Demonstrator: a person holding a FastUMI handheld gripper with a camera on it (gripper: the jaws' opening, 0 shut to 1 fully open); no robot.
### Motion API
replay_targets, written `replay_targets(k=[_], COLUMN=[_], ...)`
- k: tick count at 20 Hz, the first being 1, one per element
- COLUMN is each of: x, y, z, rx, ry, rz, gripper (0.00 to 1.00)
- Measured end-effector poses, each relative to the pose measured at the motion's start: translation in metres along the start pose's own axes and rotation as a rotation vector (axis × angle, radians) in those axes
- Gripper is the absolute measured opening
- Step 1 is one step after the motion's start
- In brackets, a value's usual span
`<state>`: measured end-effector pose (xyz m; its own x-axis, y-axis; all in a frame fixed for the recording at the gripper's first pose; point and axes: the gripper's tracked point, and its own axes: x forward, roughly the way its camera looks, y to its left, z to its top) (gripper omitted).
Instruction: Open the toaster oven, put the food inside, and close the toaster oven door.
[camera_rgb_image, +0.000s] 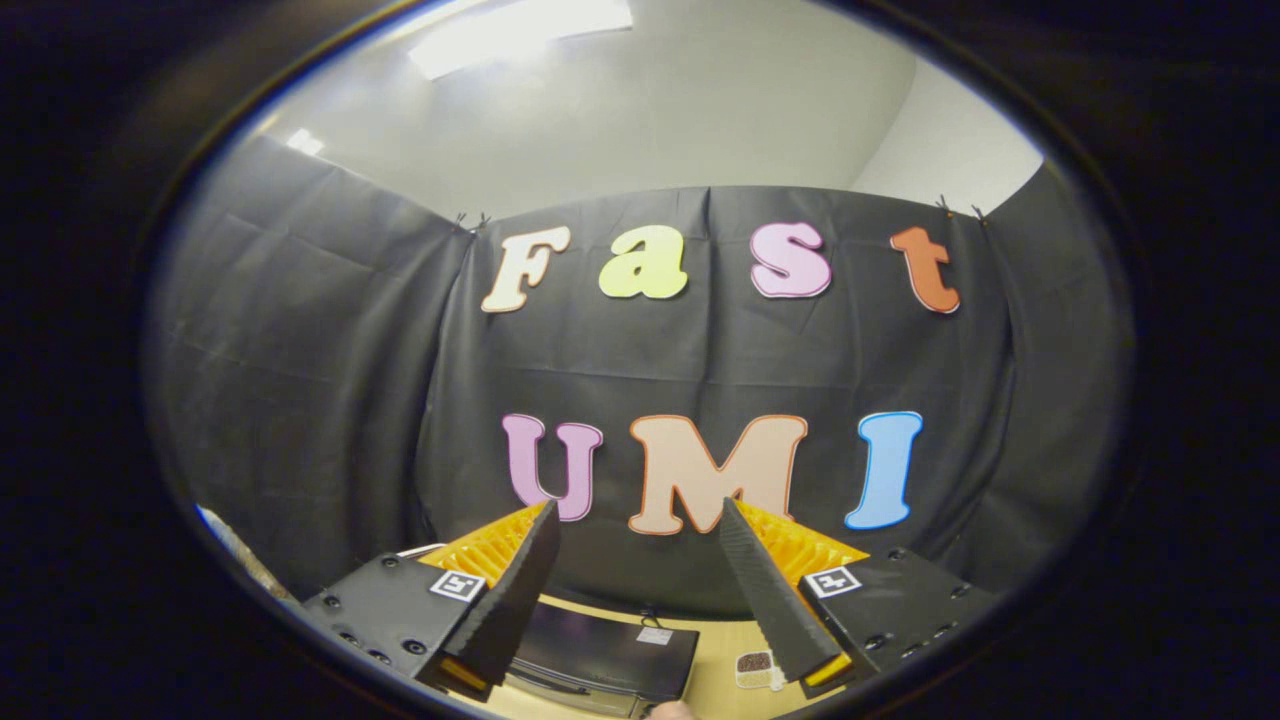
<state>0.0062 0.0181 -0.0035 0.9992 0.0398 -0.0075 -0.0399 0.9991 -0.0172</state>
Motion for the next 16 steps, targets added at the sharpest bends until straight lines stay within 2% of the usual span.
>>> replay_targets(k=[16], x=[0.006], y=[0.004], z=[-0.017], rx=[0.005], ry=[0.042], rz=[0.007], gripper=[0.99])
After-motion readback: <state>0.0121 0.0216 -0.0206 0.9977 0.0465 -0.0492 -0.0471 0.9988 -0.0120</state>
